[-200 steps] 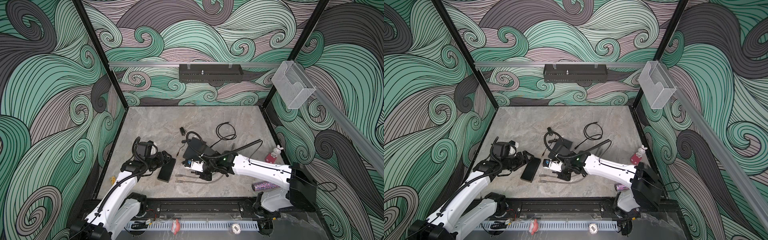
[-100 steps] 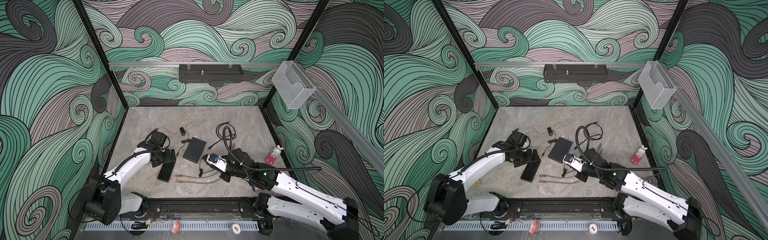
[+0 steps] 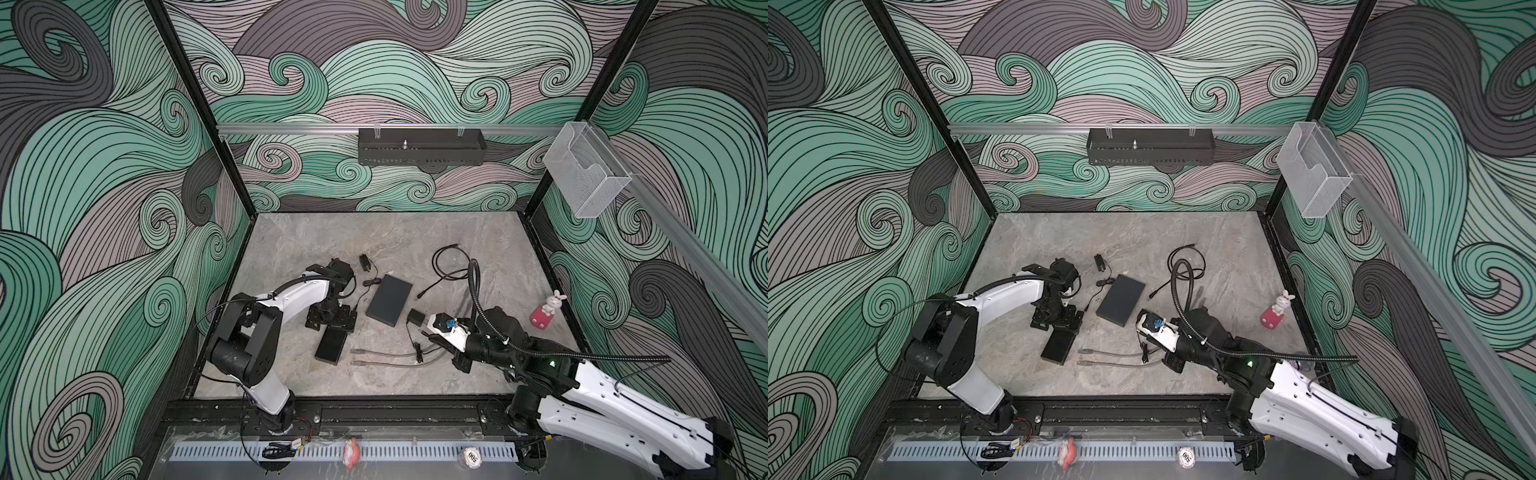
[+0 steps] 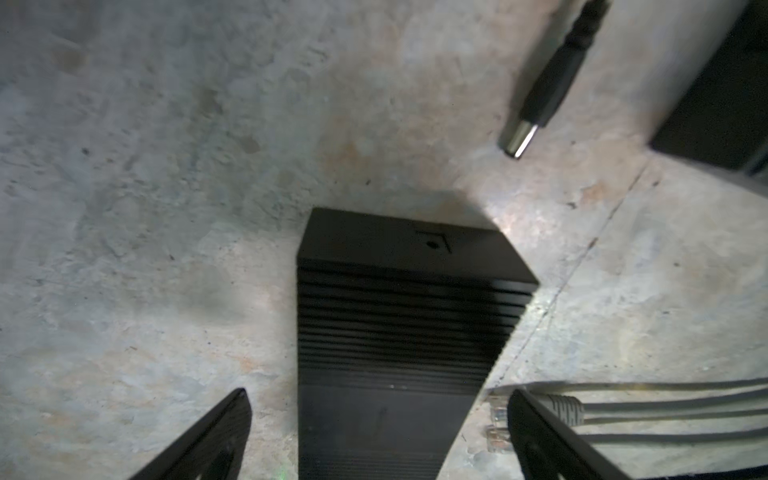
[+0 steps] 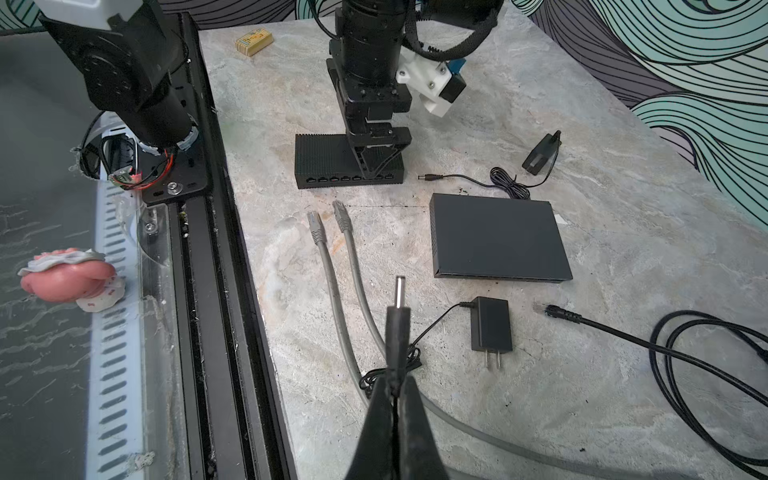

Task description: Insert the plug into the switch port

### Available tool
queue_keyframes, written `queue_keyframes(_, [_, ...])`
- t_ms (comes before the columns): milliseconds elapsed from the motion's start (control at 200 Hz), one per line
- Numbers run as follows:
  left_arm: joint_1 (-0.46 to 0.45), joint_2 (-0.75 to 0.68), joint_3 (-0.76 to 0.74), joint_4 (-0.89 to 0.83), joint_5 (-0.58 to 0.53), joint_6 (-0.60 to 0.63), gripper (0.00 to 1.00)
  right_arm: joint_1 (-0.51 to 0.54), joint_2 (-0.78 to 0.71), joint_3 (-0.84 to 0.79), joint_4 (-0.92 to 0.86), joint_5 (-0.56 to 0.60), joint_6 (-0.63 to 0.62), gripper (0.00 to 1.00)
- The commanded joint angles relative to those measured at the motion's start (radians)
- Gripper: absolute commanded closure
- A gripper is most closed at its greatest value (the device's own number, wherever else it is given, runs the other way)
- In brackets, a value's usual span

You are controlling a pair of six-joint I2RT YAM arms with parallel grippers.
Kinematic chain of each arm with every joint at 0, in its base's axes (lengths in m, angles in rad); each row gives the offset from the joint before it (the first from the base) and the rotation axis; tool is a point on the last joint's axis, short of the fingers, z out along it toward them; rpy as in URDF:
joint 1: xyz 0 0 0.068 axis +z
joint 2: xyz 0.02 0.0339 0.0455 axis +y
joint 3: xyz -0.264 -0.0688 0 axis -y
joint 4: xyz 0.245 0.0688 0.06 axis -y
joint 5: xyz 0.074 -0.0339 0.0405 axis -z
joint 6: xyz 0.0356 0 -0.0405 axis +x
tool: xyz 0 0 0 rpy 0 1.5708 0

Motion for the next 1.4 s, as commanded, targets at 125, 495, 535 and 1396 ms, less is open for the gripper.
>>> queue_keyframes(125, [-0.014, 0.041, -0.011, -0.001, 0.039, 0.017, 0.16, -0.004, -0.013, -0.003, 0.018, -0.011, 0.011, 1.0])
queue_keyframes(495, [-0.012, 0.039, 0.043, -0.021, 0.052, 0.065, 0.29, -0.004, -0.01, -0.009, 0.033, -0.016, 0.005, 1.0])
queue_keyframes(535, [-0.012, 0.027, 0.063, -0.027, 0.055, 0.077, 0.34, -0.003, -0.013, -0.01, 0.03, -0.018, 0.007, 1.0])
queue_keyframes(1396, [-0.174, -0.112, 0.068, -0.087, -0.271, 1.262, 0.51, 0.012, 0.01, 0.015, 0.007, -0.085, 0.021, 1.0])
